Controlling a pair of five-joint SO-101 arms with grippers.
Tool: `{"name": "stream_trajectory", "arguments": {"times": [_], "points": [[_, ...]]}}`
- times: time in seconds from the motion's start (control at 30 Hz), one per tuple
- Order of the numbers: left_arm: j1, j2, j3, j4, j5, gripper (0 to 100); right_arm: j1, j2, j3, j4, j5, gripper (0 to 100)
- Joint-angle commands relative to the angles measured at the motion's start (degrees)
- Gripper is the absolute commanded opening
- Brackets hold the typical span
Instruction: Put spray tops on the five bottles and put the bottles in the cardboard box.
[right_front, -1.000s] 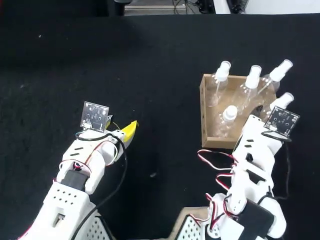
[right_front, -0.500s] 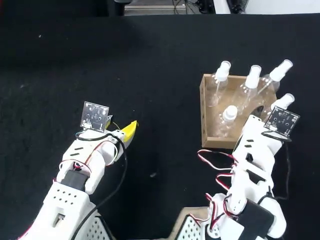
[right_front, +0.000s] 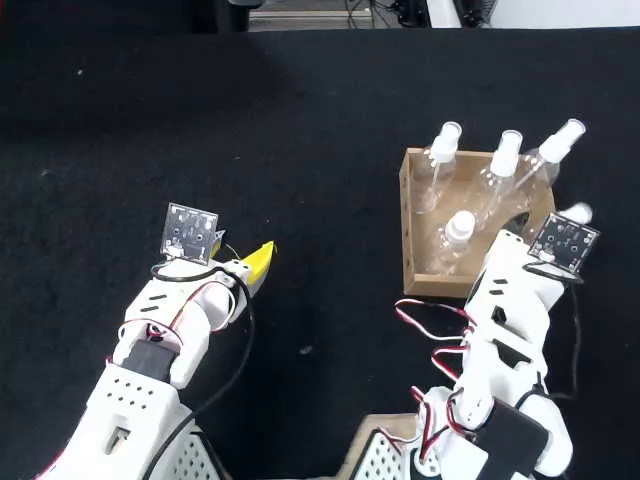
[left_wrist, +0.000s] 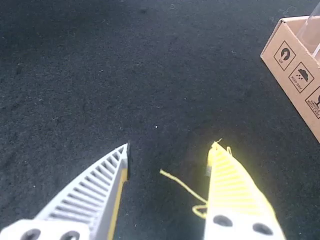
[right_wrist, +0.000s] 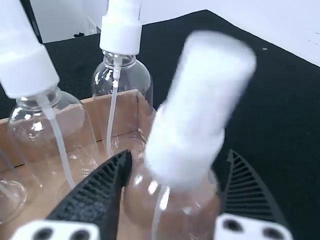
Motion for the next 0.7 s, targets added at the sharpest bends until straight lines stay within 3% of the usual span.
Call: {"name": "stream_trajectory", "arguments": {"times": [0.0, 0.33, 0.67], "points": [[0.31, -0.88, -0.22, -1.23, -0.18, 24, -0.44, 0.04, -0.04, -1.32, 0.44, 24.3], [0.31, -0.88, -0.22, -1.41, -0.18, 24, -0.09, -1.45, 1.89, -1.76, 0.44, 24.4], [0.31, -0.88, -0.22, -1.32, -0.18, 24, -0.09, -18.24, 9.8, -1.23, 0.44, 24.4]]}}
